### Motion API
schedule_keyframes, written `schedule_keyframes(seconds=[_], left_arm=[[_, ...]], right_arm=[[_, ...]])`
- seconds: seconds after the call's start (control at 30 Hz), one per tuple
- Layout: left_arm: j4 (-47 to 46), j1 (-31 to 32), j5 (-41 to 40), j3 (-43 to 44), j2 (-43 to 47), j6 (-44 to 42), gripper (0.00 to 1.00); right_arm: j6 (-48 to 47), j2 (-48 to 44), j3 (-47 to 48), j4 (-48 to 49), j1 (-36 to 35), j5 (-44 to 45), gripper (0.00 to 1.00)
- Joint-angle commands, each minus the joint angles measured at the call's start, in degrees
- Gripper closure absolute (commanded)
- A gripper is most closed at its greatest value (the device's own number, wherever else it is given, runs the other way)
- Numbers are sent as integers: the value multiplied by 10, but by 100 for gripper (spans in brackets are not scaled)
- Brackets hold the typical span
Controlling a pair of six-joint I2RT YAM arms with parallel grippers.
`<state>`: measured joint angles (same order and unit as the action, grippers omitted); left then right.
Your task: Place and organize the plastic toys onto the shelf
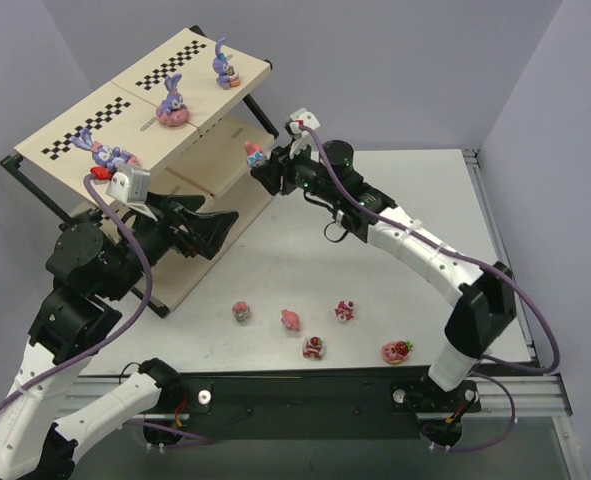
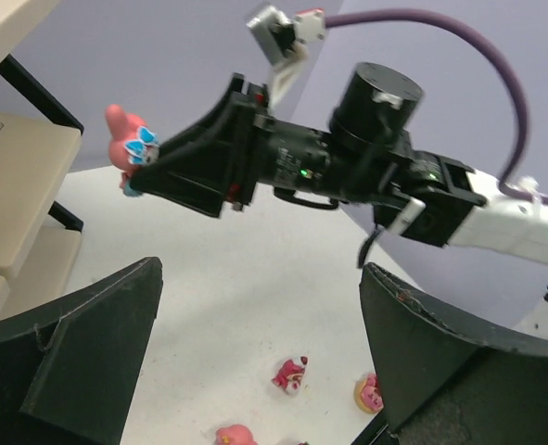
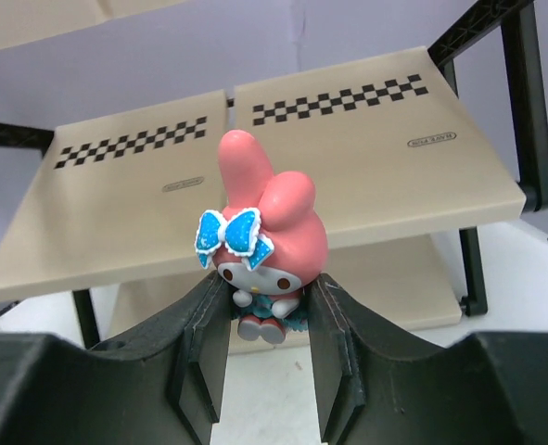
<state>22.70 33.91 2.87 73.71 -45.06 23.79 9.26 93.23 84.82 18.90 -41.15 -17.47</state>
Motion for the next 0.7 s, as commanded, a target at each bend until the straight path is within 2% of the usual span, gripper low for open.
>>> schedule_keyframes(seconds=[0.0,0.17,0.3,0.47,0.67], left_arm=[[40,-2,26,-1,14,-73,3],[38,-3,-48,39,26,-130,3],[11,-3,-74,68,22,-166,3],[-11,-3,-75,102,9,-182,3],[-2,-3,-93,115,12,-201,3]], right_arm=[[-28,76,75,112,28,-36,100],[-27,167,141,203,63,-79,100],[-32,249,198,239,78,-98,100],[-15,305,263,266,94,-112,100],[5,328,280,292,96,-126,100]])
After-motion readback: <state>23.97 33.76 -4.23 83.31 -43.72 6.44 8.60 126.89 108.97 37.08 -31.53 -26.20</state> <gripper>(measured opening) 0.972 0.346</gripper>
